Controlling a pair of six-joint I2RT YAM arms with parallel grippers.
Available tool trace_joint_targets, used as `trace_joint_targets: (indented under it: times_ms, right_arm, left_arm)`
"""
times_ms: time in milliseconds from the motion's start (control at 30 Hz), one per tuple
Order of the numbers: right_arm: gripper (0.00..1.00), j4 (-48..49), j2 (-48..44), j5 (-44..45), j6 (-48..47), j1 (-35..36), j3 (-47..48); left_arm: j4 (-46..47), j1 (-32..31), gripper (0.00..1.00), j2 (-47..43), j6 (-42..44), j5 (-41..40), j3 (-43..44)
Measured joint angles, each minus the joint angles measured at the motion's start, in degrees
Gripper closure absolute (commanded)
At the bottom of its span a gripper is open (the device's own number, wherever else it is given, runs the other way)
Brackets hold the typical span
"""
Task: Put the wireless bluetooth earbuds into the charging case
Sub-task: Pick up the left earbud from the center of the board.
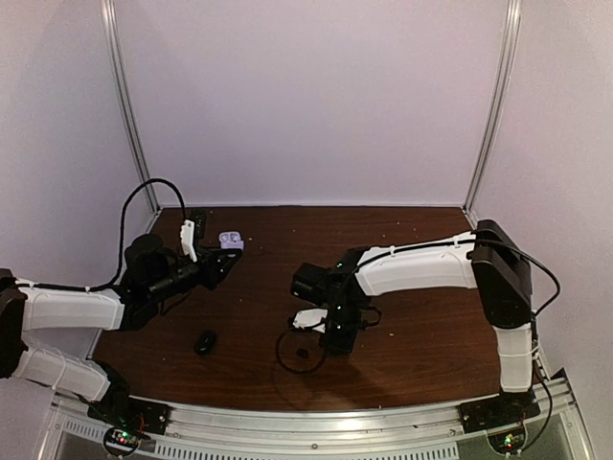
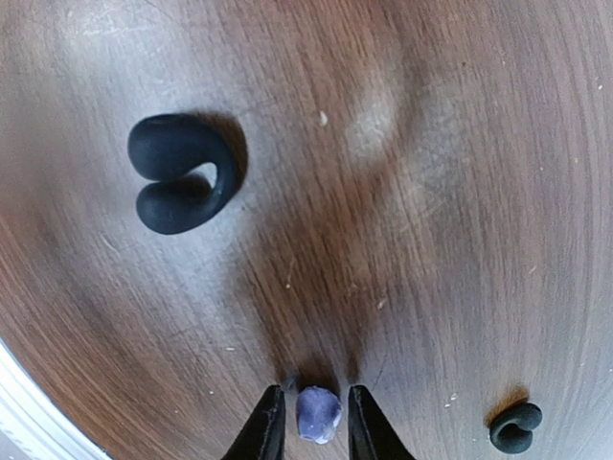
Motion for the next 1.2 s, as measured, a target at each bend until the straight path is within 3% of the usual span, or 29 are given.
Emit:
trace_joint_targets:
  times_ms: [400,900,1200]
  right_arm:
    - [0.80,0.2,0.2,0.0,0.0,0.0,-0.8]
    - [0.95,0.7,-0.2,-0.1,0.1,-0.7,0.1]
    - [0.96,10.0,-14.6,-0.9,0.0,-3.2,1.7]
  left_arm:
    - [0.0,0.0,1.00,0.0,0.0,0.0,0.0]
    - [1.7,0.0,1.00,0.0,1.0,1.4,0.0]
    - [10.8,-0.1,1.00,-0.1,3.3,8.5,-1.6]
